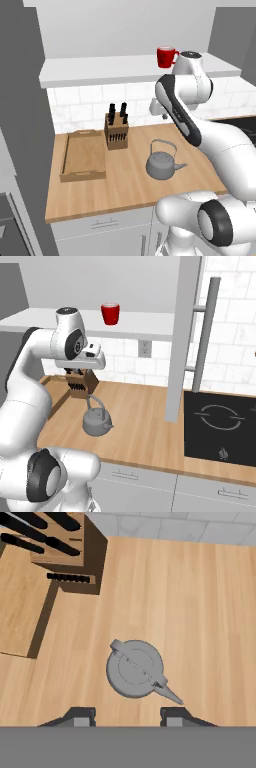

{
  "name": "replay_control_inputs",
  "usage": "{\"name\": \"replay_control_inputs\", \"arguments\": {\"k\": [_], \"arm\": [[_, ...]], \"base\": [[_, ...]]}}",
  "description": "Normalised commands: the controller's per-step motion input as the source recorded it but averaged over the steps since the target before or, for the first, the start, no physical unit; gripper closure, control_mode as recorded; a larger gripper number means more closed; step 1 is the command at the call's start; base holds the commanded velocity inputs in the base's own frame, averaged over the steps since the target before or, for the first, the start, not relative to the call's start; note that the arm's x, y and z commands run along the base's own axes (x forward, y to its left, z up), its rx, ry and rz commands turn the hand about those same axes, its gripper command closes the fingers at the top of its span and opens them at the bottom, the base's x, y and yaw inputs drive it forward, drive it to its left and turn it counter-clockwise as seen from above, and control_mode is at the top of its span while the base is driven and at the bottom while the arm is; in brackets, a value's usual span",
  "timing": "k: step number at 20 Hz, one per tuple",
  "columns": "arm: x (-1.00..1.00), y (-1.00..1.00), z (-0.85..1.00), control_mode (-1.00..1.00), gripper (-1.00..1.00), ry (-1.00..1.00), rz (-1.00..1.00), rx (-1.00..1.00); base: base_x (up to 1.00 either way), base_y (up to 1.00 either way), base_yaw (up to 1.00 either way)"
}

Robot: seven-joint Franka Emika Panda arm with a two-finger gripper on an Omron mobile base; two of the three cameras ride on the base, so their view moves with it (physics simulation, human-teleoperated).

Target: Pick the kettle from the counter and place it on the tray. Then pick the mug from the cabinet and place it on the tray. Then close the cabinet doors.

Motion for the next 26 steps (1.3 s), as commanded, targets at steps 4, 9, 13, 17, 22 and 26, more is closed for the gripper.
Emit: {"name": "replay_control_inputs", "arguments": {"k": [4, 9, 13, 17, 22, 26], "arm": [[-0.20, 0.00, -0.03, -1.00, -1.00, -0.03, 0.00, 0.00], [-0.44, -0.10, -0.45, -1.00, -1.00, -0.16, 0.00, 0.00], [-0.27, -0.21, -0.56, -1.00, -1.00, -0.06, 0.00, 0.00], [0.06, -0.20, -0.34, -1.00, -1.00, 0.00, 0.00, 0.00], [0.26, -0.10, -0.18, -1.00, -1.00, 0.00, 0.00, 0.00], [0.23, -0.10, -0.08, -1.00, -1.00, 0.02, 0.00, 0.00]], "base": [[0.00, 0.00, 0.00], [0.00, 0.00, 0.00], [0.00, 0.00, 0.00], [0.00, 0.00, 0.00], [0.00, 0.00, 0.00], [0.00, 0.00, 0.00]]}}
